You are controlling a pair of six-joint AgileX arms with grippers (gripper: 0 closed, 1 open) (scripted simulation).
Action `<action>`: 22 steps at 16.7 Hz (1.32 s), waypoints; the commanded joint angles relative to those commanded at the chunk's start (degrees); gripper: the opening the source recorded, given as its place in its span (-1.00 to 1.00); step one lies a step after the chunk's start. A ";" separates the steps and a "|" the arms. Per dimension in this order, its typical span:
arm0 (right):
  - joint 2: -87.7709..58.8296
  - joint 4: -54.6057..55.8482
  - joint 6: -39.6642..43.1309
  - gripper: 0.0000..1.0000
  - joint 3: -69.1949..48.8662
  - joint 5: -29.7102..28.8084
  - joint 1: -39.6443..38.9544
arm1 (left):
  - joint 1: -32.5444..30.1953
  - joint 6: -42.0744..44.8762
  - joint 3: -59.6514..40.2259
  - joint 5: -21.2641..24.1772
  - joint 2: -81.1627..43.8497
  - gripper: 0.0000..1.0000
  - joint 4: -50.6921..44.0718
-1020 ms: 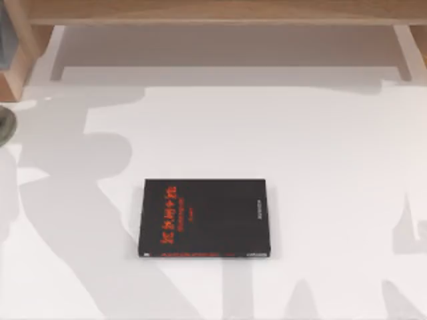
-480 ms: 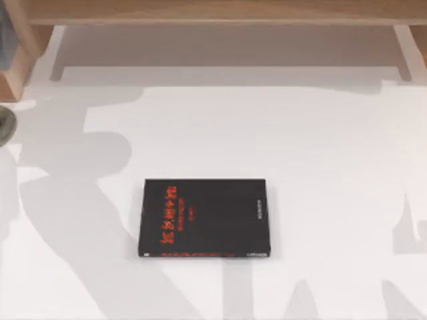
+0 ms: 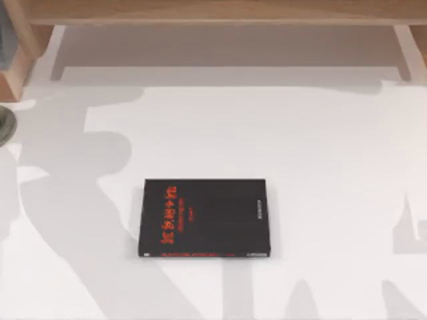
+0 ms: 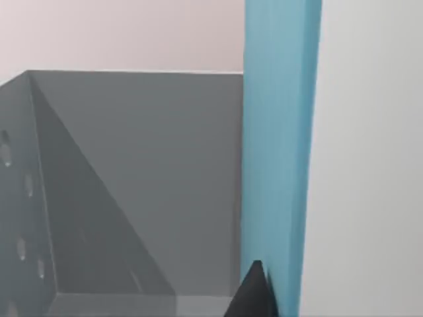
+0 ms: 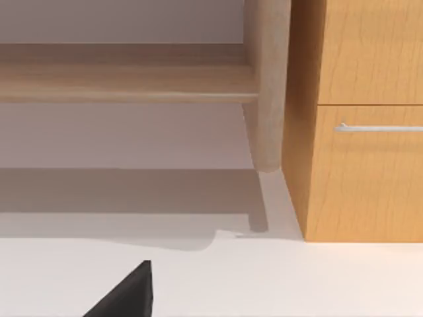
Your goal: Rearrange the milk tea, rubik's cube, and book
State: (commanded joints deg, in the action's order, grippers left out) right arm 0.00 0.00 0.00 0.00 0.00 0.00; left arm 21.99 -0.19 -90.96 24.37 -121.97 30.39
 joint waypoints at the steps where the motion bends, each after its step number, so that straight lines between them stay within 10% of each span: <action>1: 0.00 0.00 0.00 1.00 0.00 0.00 0.00 | 0.00 0.00 0.00 0.00 0.00 -1.00 0.00; 22: 0.00 0.00 0.00 1.00 0.00 0.00 0.00 | -0.23 3.28 3.23 -2.96 5.96 -1.00 -0.74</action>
State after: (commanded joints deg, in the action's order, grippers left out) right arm 0.00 0.00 0.00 0.00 0.00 0.00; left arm 21.76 3.09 -87.73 21.41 -116.02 29.65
